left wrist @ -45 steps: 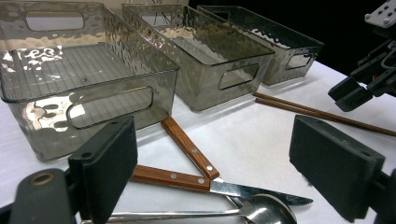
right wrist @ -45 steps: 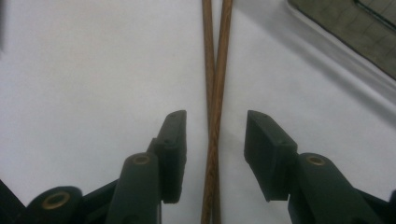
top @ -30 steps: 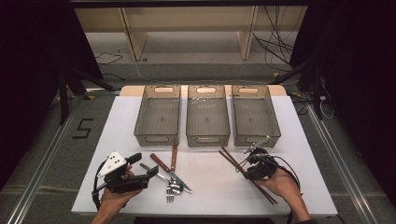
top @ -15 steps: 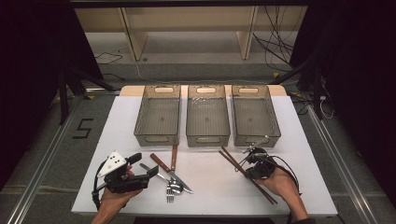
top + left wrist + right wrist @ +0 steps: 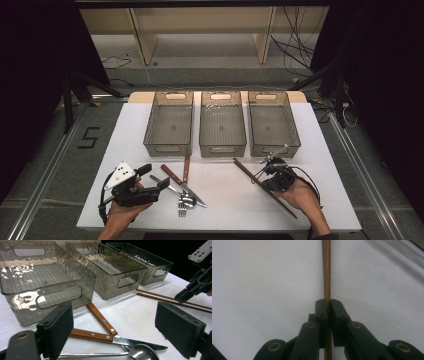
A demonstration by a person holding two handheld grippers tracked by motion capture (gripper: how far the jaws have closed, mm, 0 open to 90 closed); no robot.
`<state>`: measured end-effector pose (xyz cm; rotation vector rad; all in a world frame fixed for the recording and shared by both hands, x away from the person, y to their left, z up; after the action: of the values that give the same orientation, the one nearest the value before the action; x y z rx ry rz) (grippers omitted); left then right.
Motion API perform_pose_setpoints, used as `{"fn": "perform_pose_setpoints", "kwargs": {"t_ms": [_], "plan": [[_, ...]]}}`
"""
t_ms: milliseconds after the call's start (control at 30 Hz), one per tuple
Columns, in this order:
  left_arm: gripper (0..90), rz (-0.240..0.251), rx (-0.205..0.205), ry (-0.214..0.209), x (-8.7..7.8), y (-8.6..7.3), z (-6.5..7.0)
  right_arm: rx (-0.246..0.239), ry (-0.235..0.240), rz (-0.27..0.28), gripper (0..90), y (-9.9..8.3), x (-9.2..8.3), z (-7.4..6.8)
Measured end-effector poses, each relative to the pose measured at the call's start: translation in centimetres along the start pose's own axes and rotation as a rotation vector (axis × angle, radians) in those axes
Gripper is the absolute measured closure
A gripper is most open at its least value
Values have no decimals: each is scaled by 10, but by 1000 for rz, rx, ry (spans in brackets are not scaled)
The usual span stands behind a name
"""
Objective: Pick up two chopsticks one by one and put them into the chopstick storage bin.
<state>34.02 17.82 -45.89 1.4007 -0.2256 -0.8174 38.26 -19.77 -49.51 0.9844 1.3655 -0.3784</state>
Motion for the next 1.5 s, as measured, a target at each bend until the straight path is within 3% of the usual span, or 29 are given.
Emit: {"fn": "perform_pose_setpoints", "kwargs": {"t_ms": [367,700,1200,1500], "plan": [[145,1,2,4,-1,0,-1,-36,35,51,856,7,-12,-13],[145,1,3,6,0,0,-1,-88,87,131,856,26,-24,-32],[145,3,2,6,-1,0,-1,-112,149,280,856,98,-27,-59],[145,13,-3,6,-1,1,-2,-129,156,298,855,143,-15,-73]]}}
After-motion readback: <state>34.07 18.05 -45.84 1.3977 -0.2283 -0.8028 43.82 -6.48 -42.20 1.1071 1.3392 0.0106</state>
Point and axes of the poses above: each handheld gripper's, and its own axes: x roughly forward along the jaws, y roughly out of its top, z roughly to its right, the point moved 5 cm from there along x, roughly forward along the jaws, and after that the axes turned 1 degree about z, right-handed, at the moved point
